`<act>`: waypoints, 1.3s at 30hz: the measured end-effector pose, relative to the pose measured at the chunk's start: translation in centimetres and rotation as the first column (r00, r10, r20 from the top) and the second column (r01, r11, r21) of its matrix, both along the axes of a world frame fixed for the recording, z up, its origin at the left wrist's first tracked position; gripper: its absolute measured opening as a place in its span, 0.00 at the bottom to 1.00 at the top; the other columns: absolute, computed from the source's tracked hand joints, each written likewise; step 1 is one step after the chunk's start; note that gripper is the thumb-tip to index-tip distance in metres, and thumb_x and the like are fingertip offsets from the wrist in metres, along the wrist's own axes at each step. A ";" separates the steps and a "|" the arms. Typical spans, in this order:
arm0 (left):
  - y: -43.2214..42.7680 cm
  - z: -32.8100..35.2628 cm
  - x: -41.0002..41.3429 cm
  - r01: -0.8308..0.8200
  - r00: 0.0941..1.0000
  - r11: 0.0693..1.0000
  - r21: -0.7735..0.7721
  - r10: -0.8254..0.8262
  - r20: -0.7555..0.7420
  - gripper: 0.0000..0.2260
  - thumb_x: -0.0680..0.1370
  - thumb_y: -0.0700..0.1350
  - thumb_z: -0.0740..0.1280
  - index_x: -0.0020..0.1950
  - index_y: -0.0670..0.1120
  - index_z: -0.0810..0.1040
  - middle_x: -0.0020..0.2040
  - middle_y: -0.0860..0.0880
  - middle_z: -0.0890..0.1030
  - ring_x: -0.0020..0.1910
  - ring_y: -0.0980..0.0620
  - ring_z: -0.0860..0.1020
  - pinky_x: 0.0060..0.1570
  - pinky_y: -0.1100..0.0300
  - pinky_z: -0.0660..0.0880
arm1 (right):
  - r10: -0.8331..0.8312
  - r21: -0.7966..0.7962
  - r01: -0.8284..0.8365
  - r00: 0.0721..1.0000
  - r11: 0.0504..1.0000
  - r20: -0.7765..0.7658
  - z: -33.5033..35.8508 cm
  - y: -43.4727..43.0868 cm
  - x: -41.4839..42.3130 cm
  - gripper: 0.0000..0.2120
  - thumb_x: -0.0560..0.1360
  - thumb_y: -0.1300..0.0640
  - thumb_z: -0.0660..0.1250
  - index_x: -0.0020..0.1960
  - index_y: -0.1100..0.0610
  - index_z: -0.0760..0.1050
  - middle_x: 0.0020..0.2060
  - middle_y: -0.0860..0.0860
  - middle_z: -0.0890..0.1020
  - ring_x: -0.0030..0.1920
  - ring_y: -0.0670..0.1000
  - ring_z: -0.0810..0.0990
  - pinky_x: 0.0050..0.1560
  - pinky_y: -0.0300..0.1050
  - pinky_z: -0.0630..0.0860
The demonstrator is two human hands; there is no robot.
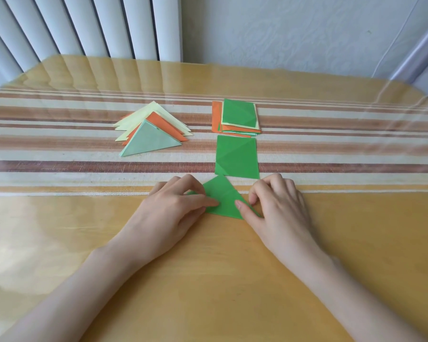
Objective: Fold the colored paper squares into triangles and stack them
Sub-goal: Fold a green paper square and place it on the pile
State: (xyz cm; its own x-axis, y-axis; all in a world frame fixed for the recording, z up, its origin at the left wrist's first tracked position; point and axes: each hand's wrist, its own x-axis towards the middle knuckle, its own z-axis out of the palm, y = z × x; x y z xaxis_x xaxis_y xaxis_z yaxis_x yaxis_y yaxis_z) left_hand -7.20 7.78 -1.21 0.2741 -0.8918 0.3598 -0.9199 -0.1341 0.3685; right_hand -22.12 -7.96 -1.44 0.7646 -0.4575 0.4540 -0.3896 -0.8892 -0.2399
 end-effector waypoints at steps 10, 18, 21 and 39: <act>1.3 1.0 -1.5 -0.002 0.968 0.992 0.123 -0.029 0.249 0.19 0.76 0.46 0.57 0.62 0.49 0.81 0.52 0.46 0.78 0.50 0.44 0.79 0.54 0.55 0.71 | 0.387 -0.185 -0.408 0.911 0.894 -0.141 0.2 -0.9 -3.3 0.28 0.67 0.73 0.58 0.61 0.52 0.80 0.55 0.53 0.81 0.57 0.54 0.72 0.63 0.57 0.68; 2.0 1.0 -1.5 0.015 0.970 0.984 0.175 -0.057 0.237 0.19 0.77 0.47 0.56 0.63 0.50 0.80 0.57 0.43 0.79 0.56 0.42 0.79 0.58 0.53 0.71 | 0.298 -0.164 -0.305 0.952 0.938 -0.067 0.0 -2.4 -6.2 0.27 0.64 0.75 0.58 0.54 0.54 0.84 0.52 0.52 0.83 0.55 0.54 0.73 0.65 0.54 0.62; 2.0 1.0 -1.7 -0.003 0.974 0.982 0.187 -0.040 0.224 0.20 0.76 0.48 0.56 0.64 0.50 0.79 0.58 0.44 0.79 0.57 0.44 0.78 0.59 0.54 0.72 | 0.295 -0.170 -0.289 0.955 0.942 0.014 0.9 -2.3 -5.7 0.22 0.68 0.68 0.53 0.46 0.56 0.85 0.48 0.52 0.84 0.54 0.54 0.73 0.65 0.54 0.61; 3.1 1.2 -1.7 -0.107 0.968 0.980 0.166 0.065 0.241 0.19 0.80 0.58 0.54 0.64 0.56 0.79 0.57 0.46 0.75 0.55 0.48 0.70 0.58 0.53 0.66 | 0.356 -0.072 -0.358 0.934 0.931 -0.037 0.1 -0.3 -2.2 0.24 0.69 0.65 0.51 0.53 0.58 0.83 0.51 0.52 0.84 0.52 0.53 0.73 0.57 0.55 0.72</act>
